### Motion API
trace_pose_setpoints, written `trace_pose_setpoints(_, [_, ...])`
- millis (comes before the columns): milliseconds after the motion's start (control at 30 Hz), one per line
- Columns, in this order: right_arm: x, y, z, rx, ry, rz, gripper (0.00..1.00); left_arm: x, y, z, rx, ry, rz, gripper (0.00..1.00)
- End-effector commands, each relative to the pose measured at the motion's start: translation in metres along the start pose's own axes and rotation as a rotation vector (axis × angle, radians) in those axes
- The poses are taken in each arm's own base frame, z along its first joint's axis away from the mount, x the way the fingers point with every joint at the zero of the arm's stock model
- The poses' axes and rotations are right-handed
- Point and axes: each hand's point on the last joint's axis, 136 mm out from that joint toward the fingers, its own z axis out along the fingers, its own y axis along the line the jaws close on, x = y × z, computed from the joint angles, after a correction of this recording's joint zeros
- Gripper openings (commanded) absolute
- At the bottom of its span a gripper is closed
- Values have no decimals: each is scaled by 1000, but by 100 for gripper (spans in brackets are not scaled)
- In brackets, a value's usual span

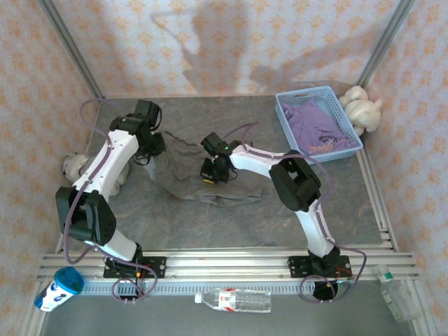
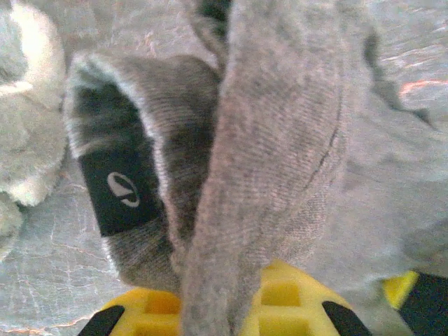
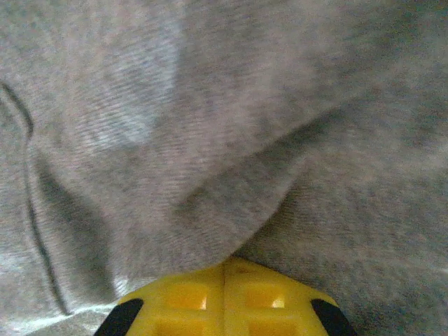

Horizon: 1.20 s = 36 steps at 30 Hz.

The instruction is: Fold and stack the mixed laundry pile

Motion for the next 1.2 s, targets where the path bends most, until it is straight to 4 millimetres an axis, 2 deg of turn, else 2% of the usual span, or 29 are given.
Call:
trace_pose_setpoints(0, [9,12,19,-20,69,12,1,-3,-5,-24,-81,-22,112,0])
trace_pose_setpoints(100, [1,24,8,-39,38,-15,3,-2,-18,-22,-119,-3,160,0])
trace_pose_setpoints(167, [-5,25,-11,-46,6,-22,7,-1,-26,-17,-148,5,188,0])
trace_pose_setpoints(233, [-12,18,-34,-55,-30,-12,10,0,-35,-15,-158,10,204,2])
trace_pose_setpoints(333, [-22,-6,-70,-54,-95,15,17,0,-48,-12,-169,8,228,2])
trace_pose_setpoints(433, [-25,-44,-100,-6,-148,35,25,0,-61,-13,-196,2,272,2])
trace_pose_setpoints(500, [-25,-76,-110,56,-163,52,31,1,-70,-13,-218,-3,307,2])
trace_pose_setpoints(567, [-24,-111,-110,106,-147,112,35,4,-82,-14,-232,-9,344,3])
trace_pose_setpoints(667, [-19,-148,-102,132,-110,172,35,8,-96,-13,-251,-15,379,3])
trace_pose_setpoints(767, [-13,-170,-92,185,-77,173,33,14,-114,-11,-248,-12,403,3])
trace_pose_setpoints(933, [-6,-181,-72,189,-38,198,20,21,-152,-23,-186,-42,432,4])
trace_pose_setpoints(1067, [-2,-184,-62,175,-14,220,18,34,-184,-29,-144,-51,469,4])
trace_pose_setpoints(1167, [0,-187,-62,185,-10,223,17,47,-204,-26,-117,-45,489,4])
